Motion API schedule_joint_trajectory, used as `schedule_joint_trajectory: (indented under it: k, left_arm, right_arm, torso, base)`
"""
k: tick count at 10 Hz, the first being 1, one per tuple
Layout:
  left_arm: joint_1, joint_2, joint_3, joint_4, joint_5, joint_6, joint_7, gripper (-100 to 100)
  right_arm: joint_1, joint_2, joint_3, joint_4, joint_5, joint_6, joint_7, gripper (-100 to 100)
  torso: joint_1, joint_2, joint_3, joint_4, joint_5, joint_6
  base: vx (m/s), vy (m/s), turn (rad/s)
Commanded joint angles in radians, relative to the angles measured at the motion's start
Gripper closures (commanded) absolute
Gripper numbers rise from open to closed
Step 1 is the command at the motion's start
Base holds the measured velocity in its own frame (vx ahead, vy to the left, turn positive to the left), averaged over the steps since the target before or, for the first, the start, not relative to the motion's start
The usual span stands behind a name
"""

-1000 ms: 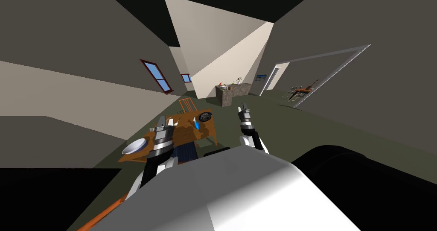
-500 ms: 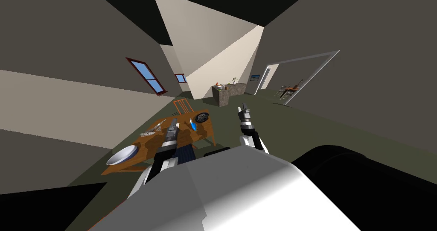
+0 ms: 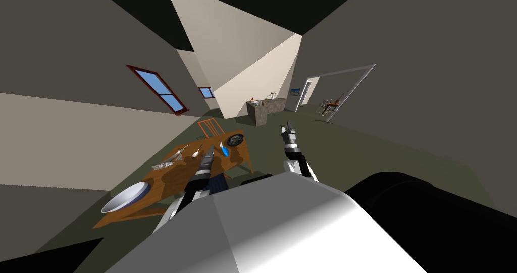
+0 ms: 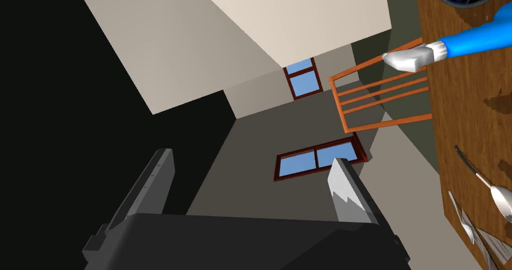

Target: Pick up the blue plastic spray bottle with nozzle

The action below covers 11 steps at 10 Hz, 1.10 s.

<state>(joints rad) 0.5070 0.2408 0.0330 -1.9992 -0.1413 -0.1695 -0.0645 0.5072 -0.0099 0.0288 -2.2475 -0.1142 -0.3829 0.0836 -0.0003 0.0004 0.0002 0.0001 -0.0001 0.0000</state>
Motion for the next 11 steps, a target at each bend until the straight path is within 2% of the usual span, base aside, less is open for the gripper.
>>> schedule_joint_trajectory:
  k: [1,2,7,8,10,11]
  left_arm:
    - [-0.013,0.012,-0.006,0.048,-0.023,0.050,0.003,-100]
    - [-0.013,0.012,-0.006,0.048,-0.023,0.058,0.003,-100]
    - [-0.032,0.084,-0.020,0.195,-0.092,0.206,0.021,-100]
    - [-0.032,0.084,-0.020,0.200,-0.092,0.208,0.021,-100]
    - [-0.041,0.124,-0.027,0.263,-0.121,0.254,0.029,-100]
    - [-0.041,0.124,-0.027,0.263,-0.121,0.254,0.029,-100]
  right_arm:
    - [0.000,0.000,0.000,0.000,0.000,0.000,0.000,0]
    - [0.000,0.000,0.000,0.000,0.000,0.000,0.000,0]
    - [0.000,0.000,0.000,0.000,0.000,0.000,0.000,0]
    - [0.000,0.000,0.000,0.000,0.000,0.000,0.000,0]
    - [0.000,0.000,0.000,0.000,0.000,0.000,0.000,0]
    - [0.000,0.000,0.000,0.000,0.000,0.000,0.000,0]
  torso:
    - [0.000,0.000,0.000,0.000,0.000,0.000]
    - [0.000,0.000,0.000,0.000,0.000,0.000]
    - [-0.001,0.000,0.000,0.000,0.000,0.000]
    - [-0.001,0.000,0.000,0.000,0.000,0.000]
    - [0.000,-0.001,0.000,0.000,0.000,0.000]
    - [-0.001,-0.001,-0.001,0.000,0.000,0.000]
  base:
    - [-0.006,-0.014,-0.214]
    - [-0.005,-0.007,-0.055]
    - [-0.001,-0.020,-0.179]
    - [0.006,-0.014,-0.082]
    - [0.012,-0.022,-0.145]
    - [0.010,-0.020,-0.073]
